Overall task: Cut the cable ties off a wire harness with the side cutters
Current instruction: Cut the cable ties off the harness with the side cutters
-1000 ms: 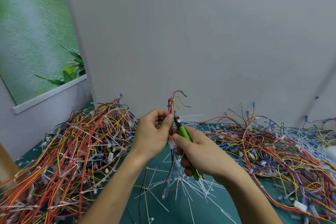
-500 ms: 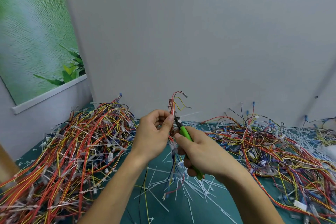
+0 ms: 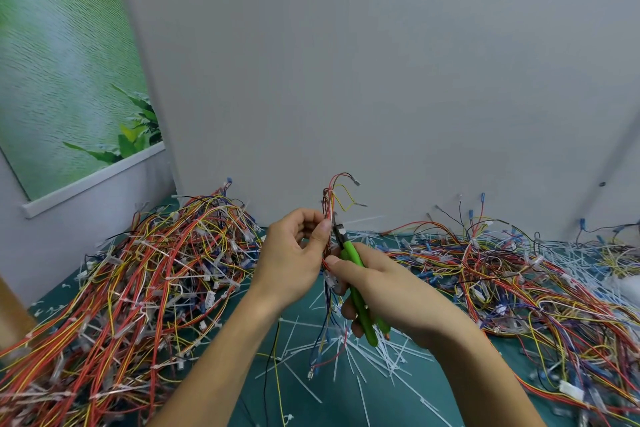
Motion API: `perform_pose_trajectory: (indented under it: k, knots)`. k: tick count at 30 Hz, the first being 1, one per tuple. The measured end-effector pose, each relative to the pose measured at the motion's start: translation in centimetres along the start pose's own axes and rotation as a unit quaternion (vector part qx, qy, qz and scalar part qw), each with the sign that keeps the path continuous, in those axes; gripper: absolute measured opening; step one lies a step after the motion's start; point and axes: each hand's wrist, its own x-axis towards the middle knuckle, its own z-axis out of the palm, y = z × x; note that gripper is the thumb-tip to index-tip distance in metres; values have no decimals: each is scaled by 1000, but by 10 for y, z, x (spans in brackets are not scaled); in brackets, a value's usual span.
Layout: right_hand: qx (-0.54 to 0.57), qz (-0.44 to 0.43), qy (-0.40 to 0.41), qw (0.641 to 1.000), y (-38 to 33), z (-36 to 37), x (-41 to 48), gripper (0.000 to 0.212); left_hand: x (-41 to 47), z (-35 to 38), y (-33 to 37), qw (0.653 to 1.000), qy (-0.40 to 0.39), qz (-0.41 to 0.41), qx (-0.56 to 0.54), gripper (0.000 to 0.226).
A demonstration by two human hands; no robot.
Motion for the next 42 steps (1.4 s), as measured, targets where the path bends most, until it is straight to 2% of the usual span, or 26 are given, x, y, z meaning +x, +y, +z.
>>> perform_pose_trajectory:
  k: [9, 15, 28, 34, 42]
  knots:
    - [-26, -24, 30, 999, 6, -4, 4, 20, 0, 0, 4, 1000, 5, 0, -20, 14]
    - [65, -1, 13, 998, 2, 1, 3, 19, 1, -2, 5, 1000, -2, -5, -29, 11]
    - [3, -29, 16, 999, 7, -5, 6, 11, 2, -1, 4, 998, 4, -6, -62, 10]
    - [24, -17, 14, 999, 6, -2, 6, 13, 3, -1, 1, 998, 2, -8, -57, 10]
    - [-4, -11, 1, 1000, 1, -4, 0, 18, 1, 1, -2, 999, -8, -13, -47, 10]
